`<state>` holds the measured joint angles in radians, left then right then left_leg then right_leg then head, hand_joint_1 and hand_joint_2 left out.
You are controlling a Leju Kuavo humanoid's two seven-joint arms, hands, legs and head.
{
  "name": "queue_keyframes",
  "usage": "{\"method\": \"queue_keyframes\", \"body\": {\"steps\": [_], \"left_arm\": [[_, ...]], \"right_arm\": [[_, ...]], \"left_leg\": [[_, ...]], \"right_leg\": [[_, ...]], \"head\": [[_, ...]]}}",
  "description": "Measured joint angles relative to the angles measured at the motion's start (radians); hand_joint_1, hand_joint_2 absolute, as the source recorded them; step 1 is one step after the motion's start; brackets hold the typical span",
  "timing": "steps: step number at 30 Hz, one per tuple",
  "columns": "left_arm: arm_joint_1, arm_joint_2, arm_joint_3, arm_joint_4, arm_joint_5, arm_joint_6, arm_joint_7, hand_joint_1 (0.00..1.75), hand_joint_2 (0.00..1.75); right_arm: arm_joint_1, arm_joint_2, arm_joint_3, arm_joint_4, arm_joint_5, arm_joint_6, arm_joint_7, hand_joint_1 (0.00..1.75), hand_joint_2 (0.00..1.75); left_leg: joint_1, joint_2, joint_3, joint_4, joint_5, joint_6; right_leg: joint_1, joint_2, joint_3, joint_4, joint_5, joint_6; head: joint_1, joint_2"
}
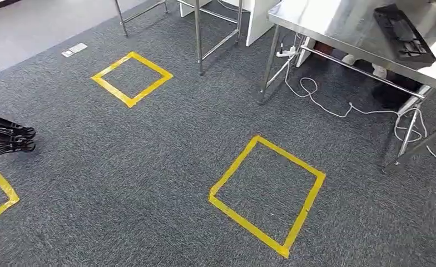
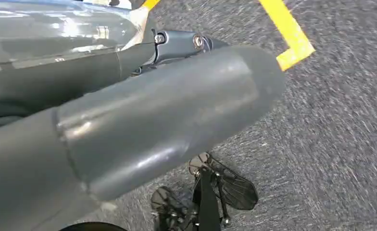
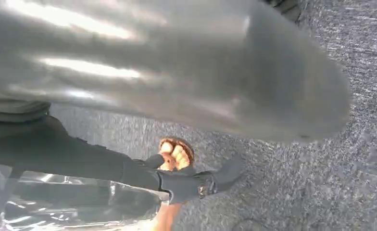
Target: Take the parts from the cabinet and place them on the table.
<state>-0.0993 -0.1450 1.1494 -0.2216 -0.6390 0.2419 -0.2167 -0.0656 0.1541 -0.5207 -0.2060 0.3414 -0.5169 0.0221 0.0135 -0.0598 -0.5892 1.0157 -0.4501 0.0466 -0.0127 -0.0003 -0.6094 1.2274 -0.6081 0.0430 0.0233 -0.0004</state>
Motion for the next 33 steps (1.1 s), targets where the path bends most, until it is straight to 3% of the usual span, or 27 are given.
{"method": "queue_keyframes", "body": {"steps": [1, 2, 3, 4, 6, 7, 8, 9, 10, 12, 13, 14, 16, 17, 18, 20, 22, 23, 24, 25, 27, 28, 29, 30, 32, 33], "left_arm": [[0.0, 0.0, 0.0, 0.0, 0.0, 0.0, 0.0, 0.0, 0.0], [-0.001, 0.0, 0.0, 0.0, 0.0, 0.0, -0.001, 0.0, 0.0], [-0.001, 0.0, 0.0, 0.0, 0.0, 0.0, -0.002, 0.0, 0.0], [-0.002, 0.0, 0.0, 0.0, 0.0, 0.0, -0.003, 0.0, 0.0], [0.001, 0.0, 0.0, 0.0, -0.001, 0.0, -0.005, 0.0, 0.0], [0.003, 0.0, 0.0, 0.0, -0.002, -0.001, -0.005, 0.0, 0.0], [0.004, 0.001, 0.0, 0.0, -0.003, -0.001, -0.006, 0.0, 0.0], [0.004, 0.001, 0.0, 0.0, -0.004, -0.002, -0.006, 0.0, 0.0], [0.001, 0.001, 0.0, 0.0, -0.004, -0.003, -0.006, 0.0, 0.0], [0.0, 0.0, 0.0, 0.0, -0.006, -0.004, -0.007, 0.0, 0.0], [0.001, 0.0, 0.0, 0.0, -0.008, -0.004, -0.007, 0.0, 0.0], [0.002, 0.0, 0.0, 0.0, -0.01, -0.004, -0.007, 0.0, 0.0], [0.003, 0.0, 0.0, 0.0, -0.01, -0.003, -0.006, 0.0, 0.0], [0.003, 0.001, 0.0, 0.0, -0.01, -0.002, -0.007, 0.0, 0.0], [0.0, 0.001, 0.0, 0.0, -0.01, -0.002, -0.006, 0.0, 0.0], [-0.004, 0.0, 0.0, 0.0, -0.01, -0.001, -0.007, 0.0, 0.0], [-0.002, 0.0, 0.0, 0.0, -0.01, -0.001, -0.007, 0.0, 0.0], [-0.002, 0.0, 0.0, 0.0, -0.01, 0.0, -0.007, 0.0, 0.0], [-0.002, 0.0, 0.0, 0.0, -0.01, 0.001, -0.007, 0.0, 0.0], [-0.003, 0.0, 0.0, 0.0, -0.01, 0.002, -0.008, 0.0, 0.0], [-0.004, 0.0, 0.0, 0.0, -0.009, 0.002, -0.008, 0.0, 0.0], [-0.003, 0.0, 0.0, 0.0, -0.009, 0.002, -0.008, 0.0, 0.0], [-0.002, 0.0, 0.0, 0.0, -0.008, 0.002, -0.008, 0.0, 0.0], [0.0, 0.0, 0.0, 0.0, -0.008, 0.002, -0.008, 0.0, 0.0], [-0.001, -0.001, 0.0, 0.0, -0.008, 0.002, -0.008, 0.0, 0.0], [-0.001, -0.001, 0.0, 0.0, -0.008, 0.002, -0.009, 0.0, 0.0]], "right_arm": [[-0.001, -0.002, 0.0, 0.0, 0.001, 0.0, 0.0, 0.0, 0.0], [-0.001, -0.003, 0.0, 0.0, 0.002, 0.0, 0.001, 0.0, 0.0], [-0.001, -0.003, 0.0, 0.001, 0.004, 0.0, 0.004, 0.0, 0.0], [-0.002, -0.003, 0.0, 0.001, 0.005, -0.001, 0.005, 0.0, 0.0], [-0.005, -0.004, 0.0, 0.001, 0.007, -0.001, 0.013, 0.0, 0.0], [-0.005, -0.004, -0.001, 0.001, 0.006, -0.002, 0.015, 0.0, 0.0], [-0.006, -0.002, -0.001, 0.001, 0.006, -0.002, 0.015, 0.0, 0.0], [-0.005, -0.001, -0.001, 0.001, 0.006, -0.002, 0.015, 0.0, 0.0], [-0.004, 0.0, -0.002, 0.001, 0.006, -0.002, 0.015, 0.0, 0.0], [0.0, 0.0, -0.004, 0.001, 0.006, -0.002, 0.015, 0.0, 0.0], [0.0, 0.0, -0.005, 0.001, 0.006, -0.002, 0.015, 0.0, 0.0], [0.0, 0.0, -0.005, 0.001, 0.006, -0.002, 0.015, 0.0, 0.0], [-0.003, 0.001, -0.005, 0.001, 0.008, -0.002, 0.015, 0.0, 0.0], [-0.003, 0.002, -0.005, 0.001, 0.01, -0.002, 0.015, 0.0, 0.0], [-0.004, 0.001, -0.005, 0.001, 0.012, -0.002, 0.015, 0.0, 0.0], [-0.003, -0.001, -0.005, 0.001, 0.016, -0.002, 0.015, 0.0, 0.0], [-0.009, -0.002, -0.005, 0.001, 0.018, -0.002, 0.015, 0.0, 0.0], [-0.01, -0.001, -0.005, 0.001, 0.019, -0.002, 0.015, 0.0, 0.0], [-0.011, -0.002, -0.005, 0.001, 0.021, -0.002, 0.015, 0.0, 0.0], [-0.008, -0.002, -0.005, 0.001, 0.023, -0.001, 0.015, 0.0, 0.0], [-0.006, -0.002, -0.005, 0.002, 0.024, 0.005, 0.015, 0.0, 0.0], [-0.005, -0.003, -0.005, 0.002, 0.024, 0.011, 0.015, 0.0, 0.0], [-0.003, -0.005, -0.005, 0.002, 0.023, 0.018, 0.015, 0.0, 0.0], [-0.002, -0.005, -0.005, 0.002, 0.023, 0.019, 0.015, 0.0, 0.0], [-0.002, -0.008, -0.005, 0.002, 0.024, 0.022, 0.015, 0.0, 0.0], [-0.002, -0.009, -0.005, 0.002, 0.024, 0.025, 0.015, 0.0, 0.0]], "left_leg": [[0.0, -0.013, 0.001, 0.0, 0.002, -0.003], [0.0, -0.023, 0.001, 0.0, 0.003, -0.005], [-0.005, -0.031, -0.002, 0.003, 0.004, -0.011], [-0.008, -0.041, -0.002, 0.004, 0.004, -0.016], [-0.003, -0.056, -0.005, -0.001, 0.009, -0.03], [-0.003, -0.068, -0.009, -0.003, 0.012, -0.039], [0.0, -0.032, -0.016, 0.016, 0.002, -0.038], [-0.004, 0.013, -0.031, 0.051, -0.03, -0.04], [-0.002, 0.035, -0.06, 0.115, -0.073, -0.043], [0.004, 0.046, -0.134, 0.275, -0.143, -0.054], [0.009, 0.048, -0.156, 0.322, -0.152, -0.059], [0.012, 0.053, -0.151, 0.311, -0.135, -0.062], [0.019, 0.069, -0.072, 0.166, -0.057, -0.068], [0.022, 0.094, -0.019, 0.07, -0.021, -0.07], [0.02, 0.133, 0.008, 0.015, -0.023, -0.066], [0.013, 0.112, 0.008, 0.016, -0.02, -0.052], [0.004, 0.091, 0.002, 0.013, -0.019, -0.038], [0.01, 0.08, 0.01, 0.001, -0.008, -0.024], [0.01, 0.074, 0.01, -0.004, -0.003, -0.017], [0.012, 0.066, 0.007, -0.006, 0.002, -0.008], [0.01, 0.044, 0.0, -0.005, 0.004, -0.006], [0.008, 0.031, -0.002, -0.005, 0.005, -0.006], [0.008, 0.016, -0.002, -0.005, 0.005, -0.007], [0.009, 0.003, -0.002, -0.004, 0.006, -0.008], [0.012, -0.024, -0.001, -0.003, 0.009, -0.014], [0.012, -0.035, -0.004, -0.003, 0.011, -0.022]], "right_leg": [[0.0, 0.011, 0.046, -0.098, 0.042, 0.008], [-0.005, 0.046, 0.083, -0.182, 0.072, 0.011], [-0.004, 0.081, 0.094, -0.225, 0.084, 0.007], [0.0, 0.068, 0.092, -0.226, 0.091, -0.007], [0.011, 0.055, 0.091, -0.222, 0.09, -0.022], [0.007, 0.044, 0.103, -0.228, 0.097, -0.031], [-0.017, 0.028, 0.107, -0.237, 0.105, -0.042], [-0.011, 0.02, 0.106, -0.238, 0.107, -0.055], [-0.008, 0.007, 0.106, -0.238, 0.107, -0.062], [-0.001, -0.022, 0.105, -0.238, 0.105, -0.064], [0.001, -0.035, 0.104, -0.237, 0.105, -0.063], [0.001, -0.046, 0.104, -0.237, 0.104, -0.063], [-0.001, -0.066, 0.109, -0.237, 0.1, -0.06], [-0.001, -0.075, 0.111, -0.235, 0.096, -0.056], [0.006, -0.084, 0.113, -0.229, 0.09, -0.047], [0.013, -0.095, 0.107, -0.23, 0.084, -0.035], [0.014, -0.114, 0.123, -0.235, 0.085, -0.025], [0.022, -0.117, 0.122, -0.23, 0.079, -0.016], [0.008, -0.069, 0.112, -0.206, 0.061, -0.015], [0.005, -0.032, 0.081, -0.143, 0.023, -0.025], [0.0, -0.008, 0.006, 0.012, -0.042, -0.032], [0.0, -0.005, -0.027, 0.077, -0.058, -0.027], [-0.002, -0.004, -0.033, 0.085, -0.048, -0.018], [-0.004, -0.004, -0.014, 0.041, -0.021, -0.006], [-0.013, 0.014, 0.065, -0.129, 0.053, 0.016], [-0.023, 0.065, 0.1, -0.213, 0.078, 0.022]], "head": [[0.0, 0.0], [0.001, 0.0], [0.001, 0.0], [-0.001, 0.0], [-0.002, 0.0], [-0.001, 0.0], [-0.004, 0.0], [-0.007, 0.0], [-0.011, 0.0], [-0.009, 0.0], [-0.01, 0.0], [-0.008, 0.0], [-0.01, 0.0], [-0.011, 0.0], [-0.012, 0.0], [-0.008, 0.0], [-0.01, 0.0], [-0.009, 0.0], [-0.008, 0.0], [-0.006, 0.0], [-0.004, 0.0], [-0.004, 0.0], [-0.005, 0.0], [-0.004, 0.0], [-0.003, 0.0], [-0.002, 0.0]]}}
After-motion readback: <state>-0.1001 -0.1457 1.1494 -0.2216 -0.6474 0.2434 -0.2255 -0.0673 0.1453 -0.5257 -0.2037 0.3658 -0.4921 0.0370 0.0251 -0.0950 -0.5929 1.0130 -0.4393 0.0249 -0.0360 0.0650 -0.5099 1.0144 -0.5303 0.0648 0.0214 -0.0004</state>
